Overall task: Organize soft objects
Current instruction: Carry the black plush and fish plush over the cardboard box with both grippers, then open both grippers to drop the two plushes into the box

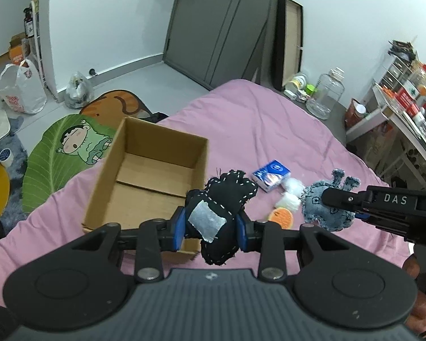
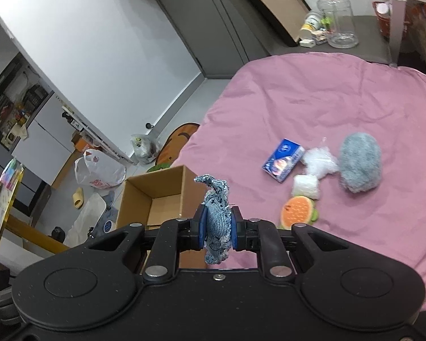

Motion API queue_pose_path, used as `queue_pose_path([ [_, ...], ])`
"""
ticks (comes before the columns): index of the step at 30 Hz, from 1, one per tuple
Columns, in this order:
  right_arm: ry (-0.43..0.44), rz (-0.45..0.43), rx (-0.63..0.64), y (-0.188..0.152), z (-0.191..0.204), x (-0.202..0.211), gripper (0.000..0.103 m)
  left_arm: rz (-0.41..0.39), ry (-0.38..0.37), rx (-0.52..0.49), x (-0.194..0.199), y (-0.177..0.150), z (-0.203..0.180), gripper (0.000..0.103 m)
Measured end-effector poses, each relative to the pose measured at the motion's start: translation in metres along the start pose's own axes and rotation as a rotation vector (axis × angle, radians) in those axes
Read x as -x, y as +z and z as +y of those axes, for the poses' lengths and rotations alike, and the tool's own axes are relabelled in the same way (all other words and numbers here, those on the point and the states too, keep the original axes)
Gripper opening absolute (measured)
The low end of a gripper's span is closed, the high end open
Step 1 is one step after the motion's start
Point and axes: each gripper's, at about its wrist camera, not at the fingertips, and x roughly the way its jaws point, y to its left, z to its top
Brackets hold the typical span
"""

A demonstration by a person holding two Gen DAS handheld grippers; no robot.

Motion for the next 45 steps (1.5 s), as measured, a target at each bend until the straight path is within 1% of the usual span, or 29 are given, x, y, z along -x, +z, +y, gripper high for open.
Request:
queue_pose_path([
  [7, -0.007, 0.006, 0.042, 0.005, 0.032, -0.021, 0.017, -0.016, 0.005, 0.045, -0.009, 0.012, 0.038, 0.035],
  [10, -0.005, 0.007, 0.046, 0.006, 0.044, -0.03, 0.017, -0.005, -0.001, 0.076, -0.018, 0.015, 0.055, 0.035],
  [15, -0.001, 0.02, 0.05, 0.006, 0.06, -0.05, 0.017, 0.012, 0.005, 0.099, -0.037, 0.017, 0.076, 0.035],
  [17, -0.004, 0.026, 0.056, 0.007, 0.066, -0.058, 0.017, 0.019, -0.004, 0.114, -0.045, 0.019, 0.083, 0.035],
  [20, -0.006, 0.033, 0.067, 0.008, 0.074, -0.07, 0.017, 0.029, -0.009, 0.128, -0.056, 0.022, 0.093, 0.035],
  [26, 0.0, 0.063, 0.086, 0.009, 0.092, -0.098, 0.017, 0.042, 0.008, 0.153, -0.075, 0.025, 0.107, 0.036],
  [32, 0.021, 0.105, 0.083, 0.008, 0.103, -0.123, 0.017, 0.023, 0.011, 0.171, -0.082, 0.025, 0.116, 0.037],
  [35, 0.017, 0.113, 0.088, 0.008, 0.108, -0.132, 0.017, 0.014, 0.007, 0.194, -0.086, 0.026, 0.12, 0.038],
  [38, 0.016, 0.122, 0.094, 0.007, 0.111, -0.141, 0.017, 0.002, 0.007, 0.214, -0.089, 0.027, 0.122, 0.043],
  [41, 0.023, 0.13, 0.093, 0.005, 0.113, -0.147, 0.017, -0.019, -0.004, 0.263, -0.087, 0.026, 0.128, 0.053],
  [43, 0.028, 0.142, 0.098, 0.004, 0.115, -0.153, 0.017, -0.035, 0.0, 0.286, -0.084, 0.024, 0.131, 0.064],
  [45, 0.031, 0.152, 0.104, 0.001, 0.115, -0.157, 0.017, -0.044, 0.011, 0.293, -0.082, 0.023, 0.132, 0.065],
])
